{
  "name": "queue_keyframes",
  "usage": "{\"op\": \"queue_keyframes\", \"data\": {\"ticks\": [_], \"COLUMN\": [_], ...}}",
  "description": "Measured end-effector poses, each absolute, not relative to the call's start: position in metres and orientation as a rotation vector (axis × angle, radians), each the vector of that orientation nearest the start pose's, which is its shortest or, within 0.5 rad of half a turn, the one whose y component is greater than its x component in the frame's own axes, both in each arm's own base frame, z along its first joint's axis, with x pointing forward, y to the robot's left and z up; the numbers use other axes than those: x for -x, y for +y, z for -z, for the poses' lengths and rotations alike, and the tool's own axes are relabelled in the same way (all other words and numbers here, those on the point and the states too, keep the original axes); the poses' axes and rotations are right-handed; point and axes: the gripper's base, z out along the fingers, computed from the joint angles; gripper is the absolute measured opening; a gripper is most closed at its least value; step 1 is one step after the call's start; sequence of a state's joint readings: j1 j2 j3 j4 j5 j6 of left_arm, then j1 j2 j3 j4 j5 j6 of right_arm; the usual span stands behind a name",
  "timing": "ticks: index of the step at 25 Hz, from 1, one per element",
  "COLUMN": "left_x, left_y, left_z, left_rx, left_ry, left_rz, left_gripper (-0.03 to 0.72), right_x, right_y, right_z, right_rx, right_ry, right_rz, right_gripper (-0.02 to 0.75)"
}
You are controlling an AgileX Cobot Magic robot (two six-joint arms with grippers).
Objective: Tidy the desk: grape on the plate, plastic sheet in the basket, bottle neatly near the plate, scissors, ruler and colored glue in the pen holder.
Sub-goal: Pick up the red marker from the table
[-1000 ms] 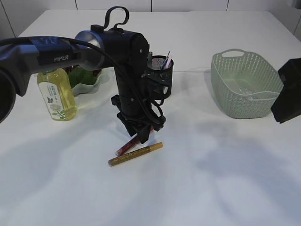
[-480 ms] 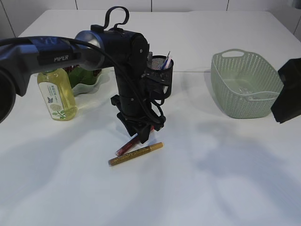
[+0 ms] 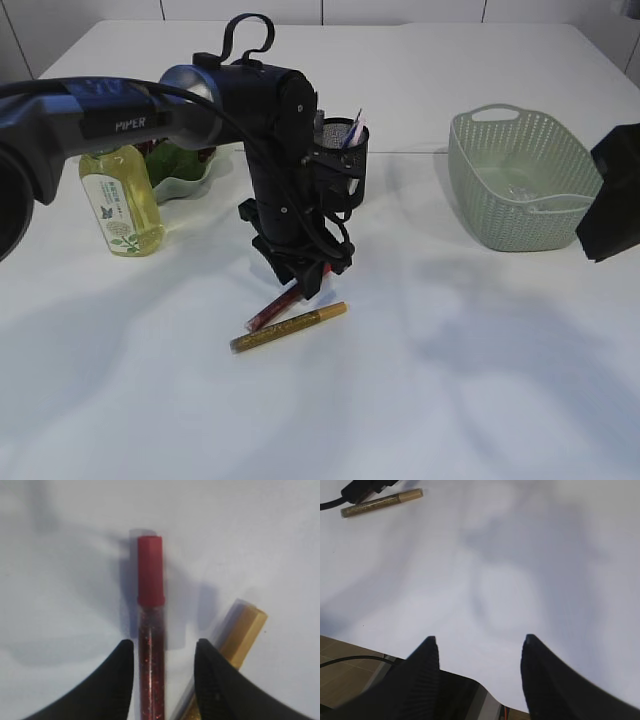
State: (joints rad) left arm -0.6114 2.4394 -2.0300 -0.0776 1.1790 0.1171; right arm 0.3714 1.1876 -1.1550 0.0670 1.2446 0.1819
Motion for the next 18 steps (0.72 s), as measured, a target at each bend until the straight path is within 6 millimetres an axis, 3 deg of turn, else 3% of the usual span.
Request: {"op": "queue_keyframes", "data": {"ticks": [18], "left_x": [-0.400], "left_y": [-0.288], "left_z": [-0.116], "left_rx": [-1.064], "left_ry": [2.914], "left_rz": [0.130], "left_gripper": [0.272], "right_x": [-0.197], "right_y": [0.083], "right_z": [-0.351], "right_rx": [0.253], "right_ry": [2.772], "right_rz": [-0.237], "right_gripper": [0.419]}}
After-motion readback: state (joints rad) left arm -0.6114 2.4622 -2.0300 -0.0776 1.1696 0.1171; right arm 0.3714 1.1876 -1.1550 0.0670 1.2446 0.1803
